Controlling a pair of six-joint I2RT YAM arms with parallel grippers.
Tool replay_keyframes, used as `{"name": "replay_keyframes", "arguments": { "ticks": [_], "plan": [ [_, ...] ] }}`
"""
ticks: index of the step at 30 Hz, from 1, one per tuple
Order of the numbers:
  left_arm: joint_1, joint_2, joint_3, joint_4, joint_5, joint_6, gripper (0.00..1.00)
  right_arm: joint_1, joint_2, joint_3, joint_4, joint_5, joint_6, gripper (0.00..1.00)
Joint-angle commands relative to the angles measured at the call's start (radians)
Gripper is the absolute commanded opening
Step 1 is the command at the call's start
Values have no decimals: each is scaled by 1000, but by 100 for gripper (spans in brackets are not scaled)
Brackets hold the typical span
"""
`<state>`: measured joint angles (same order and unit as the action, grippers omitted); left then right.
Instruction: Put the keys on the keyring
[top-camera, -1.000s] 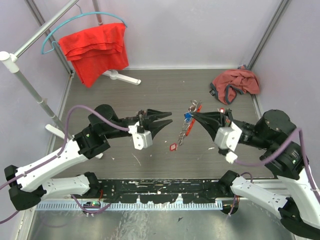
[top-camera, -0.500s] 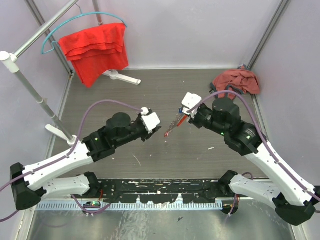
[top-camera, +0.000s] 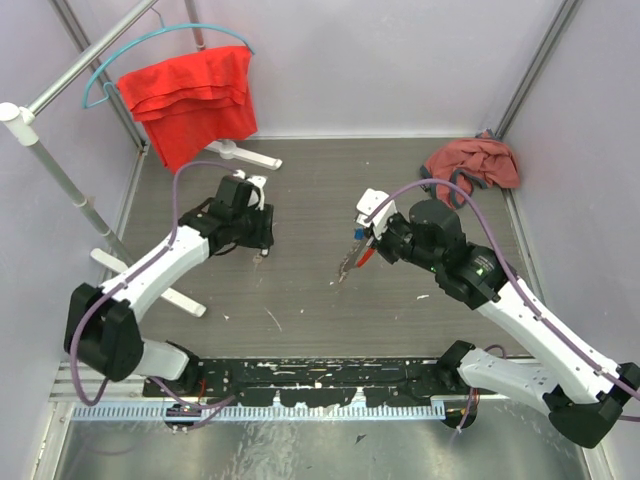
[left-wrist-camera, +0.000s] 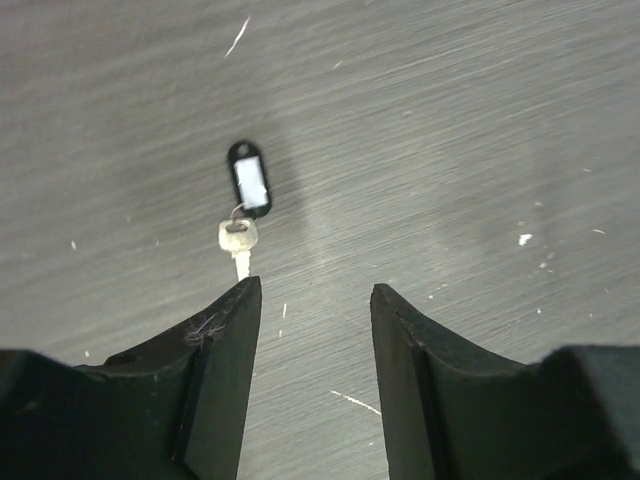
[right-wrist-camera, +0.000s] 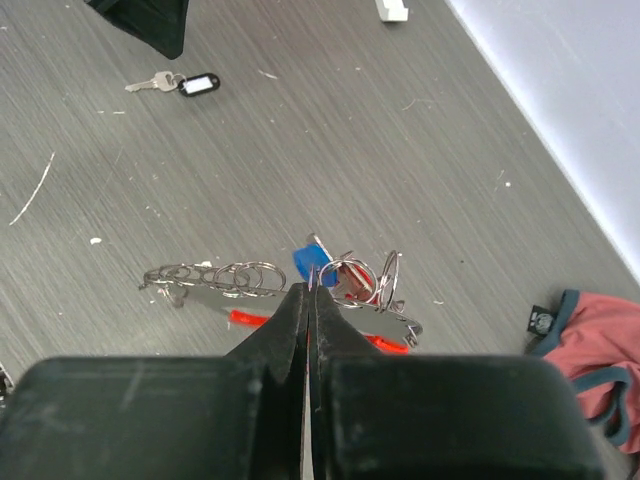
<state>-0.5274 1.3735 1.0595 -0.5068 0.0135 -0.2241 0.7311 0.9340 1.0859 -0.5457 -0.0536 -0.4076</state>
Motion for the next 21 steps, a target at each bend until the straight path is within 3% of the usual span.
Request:
{"name": "replay_keyframes", "arguments": {
  "ticks": [1,7,21],
  "plan": [
    [81,77,18,-87,96,-85,56,-4,-4,-5,65,-40,47,1],
    [182,197,7,-36,200,-36,57,-4,3,-17,53,-101,67,1],
    [198,375,75,-3,215,135,58,-4,14,7,-1,-187,82,1]
  ]
}}
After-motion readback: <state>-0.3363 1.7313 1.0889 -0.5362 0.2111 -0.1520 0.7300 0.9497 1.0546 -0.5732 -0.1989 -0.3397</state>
